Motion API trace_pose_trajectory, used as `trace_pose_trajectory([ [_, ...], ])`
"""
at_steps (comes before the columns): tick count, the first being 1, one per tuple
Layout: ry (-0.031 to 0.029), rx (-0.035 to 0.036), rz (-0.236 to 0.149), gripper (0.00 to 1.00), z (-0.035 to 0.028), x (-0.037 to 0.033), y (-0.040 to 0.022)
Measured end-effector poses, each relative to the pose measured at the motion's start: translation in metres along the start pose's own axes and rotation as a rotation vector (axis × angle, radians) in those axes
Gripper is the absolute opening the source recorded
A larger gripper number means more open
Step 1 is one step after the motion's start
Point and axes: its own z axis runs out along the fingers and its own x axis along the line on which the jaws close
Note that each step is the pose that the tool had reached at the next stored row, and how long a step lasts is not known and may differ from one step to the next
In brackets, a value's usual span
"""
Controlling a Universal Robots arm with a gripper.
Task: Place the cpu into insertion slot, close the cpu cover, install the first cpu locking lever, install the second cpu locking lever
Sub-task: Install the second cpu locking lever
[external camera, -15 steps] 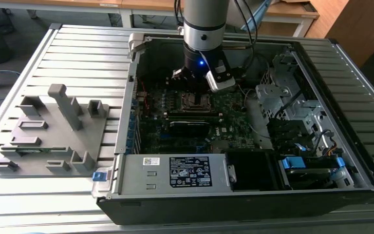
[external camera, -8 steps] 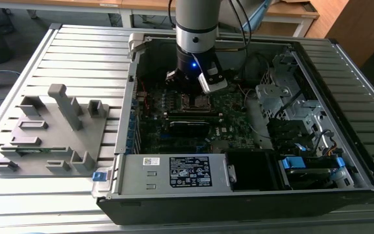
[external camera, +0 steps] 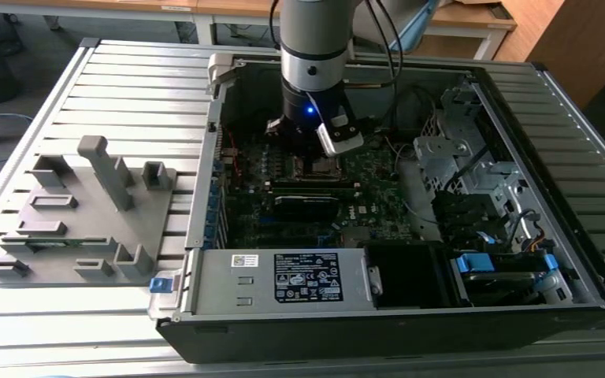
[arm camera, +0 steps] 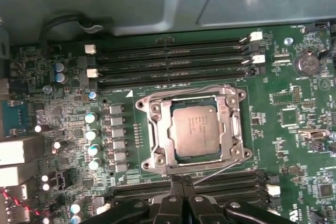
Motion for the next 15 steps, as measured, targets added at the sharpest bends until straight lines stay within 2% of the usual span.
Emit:
trace_pose_trajectory([
  [4,-0.0001,-0.0001,0.000,0.11,0.0010,0.0038,-0.0010],
  [9,0.0000,0.0001,0.000,0.11,0.0021,0.0048,-0.0048],
  [15,0.0000,0.0002,0.000,0.11,0.0030,0.0055,-0.0053],
])
